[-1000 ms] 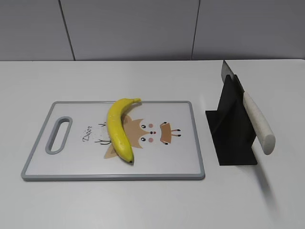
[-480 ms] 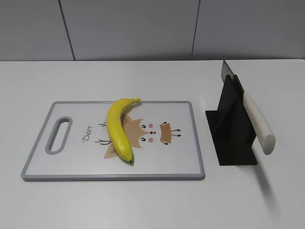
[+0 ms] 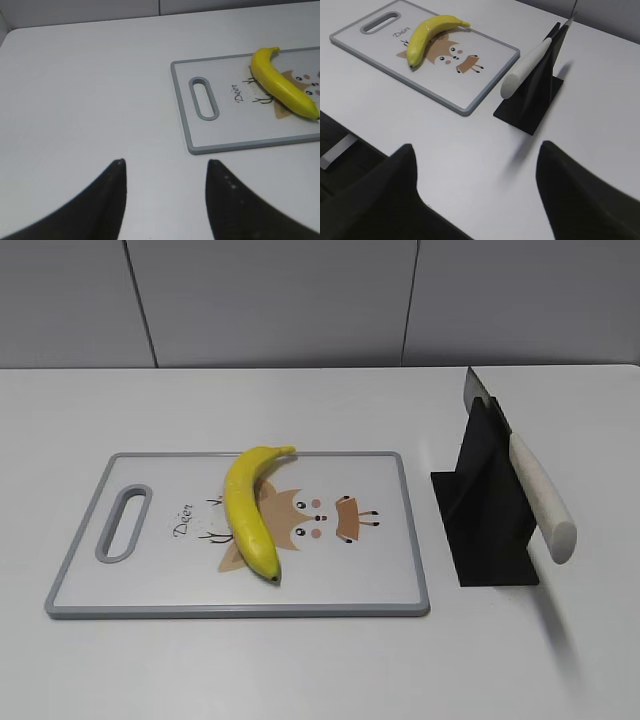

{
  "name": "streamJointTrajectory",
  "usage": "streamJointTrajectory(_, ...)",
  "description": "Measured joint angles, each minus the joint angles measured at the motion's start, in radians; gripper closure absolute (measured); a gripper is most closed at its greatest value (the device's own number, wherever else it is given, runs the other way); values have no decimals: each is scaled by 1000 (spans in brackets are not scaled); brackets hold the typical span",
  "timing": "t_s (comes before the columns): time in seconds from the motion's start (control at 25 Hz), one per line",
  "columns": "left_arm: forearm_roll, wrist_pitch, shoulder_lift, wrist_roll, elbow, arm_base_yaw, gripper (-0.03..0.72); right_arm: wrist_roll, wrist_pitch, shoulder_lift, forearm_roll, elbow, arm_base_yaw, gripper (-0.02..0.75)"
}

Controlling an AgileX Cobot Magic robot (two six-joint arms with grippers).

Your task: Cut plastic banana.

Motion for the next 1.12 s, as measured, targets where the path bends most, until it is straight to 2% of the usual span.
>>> streamJointTrajectory(0.6,6,0,0,0,0,1,188,9,3,-2,54,1,-11,162)
streamJointTrajectory(0.76,0,0,0,0,0,1,188,10,3,-2,56,1,-86,162)
streamJointTrajectory(1.12,6,0,0,0,0,1,188,11,3,-2,57,1,-326,162)
